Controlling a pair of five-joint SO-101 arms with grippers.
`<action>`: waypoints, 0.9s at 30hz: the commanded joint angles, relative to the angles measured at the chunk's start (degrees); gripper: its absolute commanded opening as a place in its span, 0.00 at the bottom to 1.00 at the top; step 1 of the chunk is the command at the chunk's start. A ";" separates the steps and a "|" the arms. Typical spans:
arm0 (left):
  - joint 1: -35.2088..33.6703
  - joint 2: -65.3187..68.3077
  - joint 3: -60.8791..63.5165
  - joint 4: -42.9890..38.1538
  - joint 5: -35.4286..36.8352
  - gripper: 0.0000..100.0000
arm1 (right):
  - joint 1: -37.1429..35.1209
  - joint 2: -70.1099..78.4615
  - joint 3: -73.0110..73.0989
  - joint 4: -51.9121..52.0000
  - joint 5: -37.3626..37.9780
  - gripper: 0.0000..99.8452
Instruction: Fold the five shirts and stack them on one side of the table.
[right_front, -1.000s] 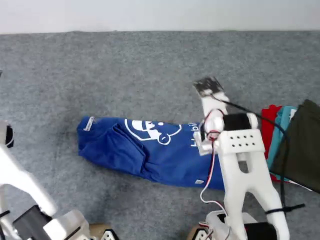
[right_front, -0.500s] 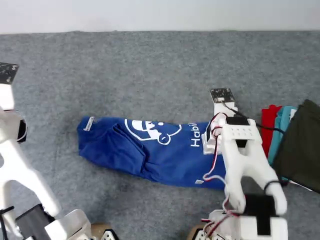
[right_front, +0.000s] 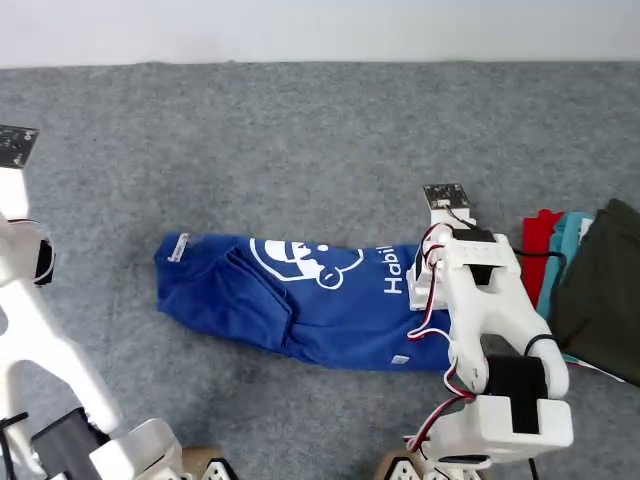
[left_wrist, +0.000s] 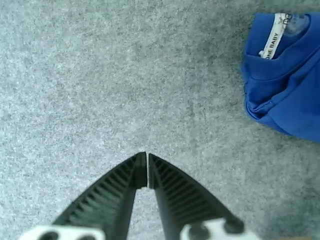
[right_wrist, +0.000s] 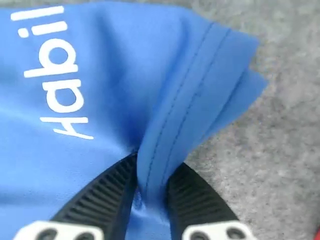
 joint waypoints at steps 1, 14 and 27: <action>0.44 -2.02 -2.68 0.26 0.44 0.01 | 0.75 -0.40 -1.76 1.27 1.14 0.01; 0.44 -2.29 -2.68 0.26 0.35 0.01 | 15.34 -11.74 -9.76 7.16 21.36 0.01; 0.53 -2.29 -2.68 0.00 0.35 0.01 | -11.91 -23.08 -18.99 30.02 14.68 0.01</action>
